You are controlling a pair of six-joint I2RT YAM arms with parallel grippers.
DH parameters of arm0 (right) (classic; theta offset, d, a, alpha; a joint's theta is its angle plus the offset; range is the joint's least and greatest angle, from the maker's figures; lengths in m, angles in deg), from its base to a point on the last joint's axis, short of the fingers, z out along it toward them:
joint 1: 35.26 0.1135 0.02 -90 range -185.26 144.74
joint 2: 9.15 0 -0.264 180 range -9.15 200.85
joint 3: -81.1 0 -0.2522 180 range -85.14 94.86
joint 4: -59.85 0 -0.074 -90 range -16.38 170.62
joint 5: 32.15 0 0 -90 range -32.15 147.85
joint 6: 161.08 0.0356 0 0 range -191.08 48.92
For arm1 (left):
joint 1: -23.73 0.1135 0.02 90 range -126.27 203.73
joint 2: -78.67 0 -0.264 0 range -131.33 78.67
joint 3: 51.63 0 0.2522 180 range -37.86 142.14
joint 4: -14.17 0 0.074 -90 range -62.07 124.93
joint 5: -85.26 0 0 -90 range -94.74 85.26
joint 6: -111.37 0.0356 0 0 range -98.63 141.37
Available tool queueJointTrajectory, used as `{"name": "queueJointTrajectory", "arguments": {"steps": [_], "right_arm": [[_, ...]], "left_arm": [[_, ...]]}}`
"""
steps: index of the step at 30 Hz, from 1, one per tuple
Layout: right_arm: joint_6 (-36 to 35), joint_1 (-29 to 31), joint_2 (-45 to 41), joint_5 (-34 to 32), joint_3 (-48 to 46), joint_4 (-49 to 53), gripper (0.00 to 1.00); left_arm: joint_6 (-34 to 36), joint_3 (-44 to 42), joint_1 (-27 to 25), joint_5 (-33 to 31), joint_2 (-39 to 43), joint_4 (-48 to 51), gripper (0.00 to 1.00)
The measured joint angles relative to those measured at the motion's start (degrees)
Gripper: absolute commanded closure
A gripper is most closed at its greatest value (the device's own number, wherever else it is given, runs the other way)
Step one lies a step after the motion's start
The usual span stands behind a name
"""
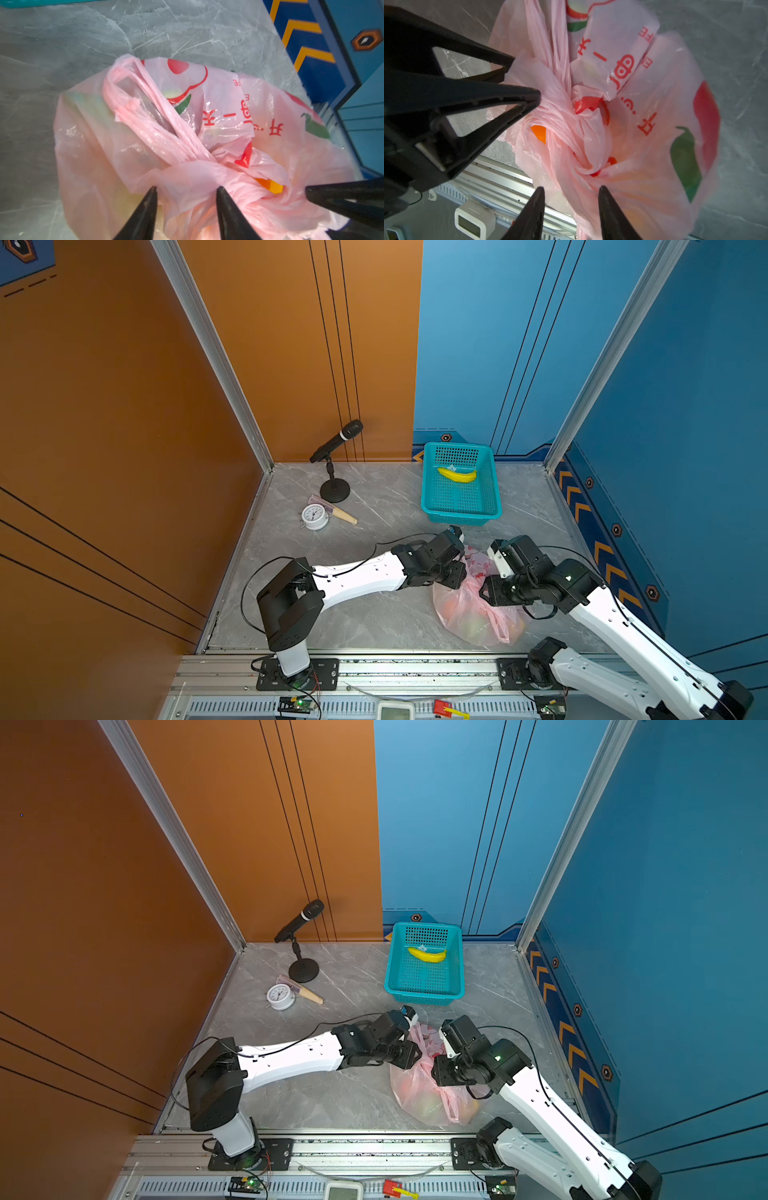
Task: Untie the knot of the plastic bag and take out the fruit
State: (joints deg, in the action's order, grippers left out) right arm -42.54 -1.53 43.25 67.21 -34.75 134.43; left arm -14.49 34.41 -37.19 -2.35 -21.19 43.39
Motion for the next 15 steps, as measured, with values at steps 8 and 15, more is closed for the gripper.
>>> {"name": "queueJointTrajectory", "arguments": {"steps": [8, 15], "right_arm": [[0.0, 0.4, 0.7, 0.0, -3.0, -1.5, 0.55], [0.6, 1.0, 2.6, 0.0, -4.4, -4.0, 0.73]], "left_arm": [[-2.0, 0.2, 0.0, 1.0, -0.5, 0.5, 0.77], [-4.5, 0.2, 0.4, 2.3, -1.8, -0.2, 0.91]]}}
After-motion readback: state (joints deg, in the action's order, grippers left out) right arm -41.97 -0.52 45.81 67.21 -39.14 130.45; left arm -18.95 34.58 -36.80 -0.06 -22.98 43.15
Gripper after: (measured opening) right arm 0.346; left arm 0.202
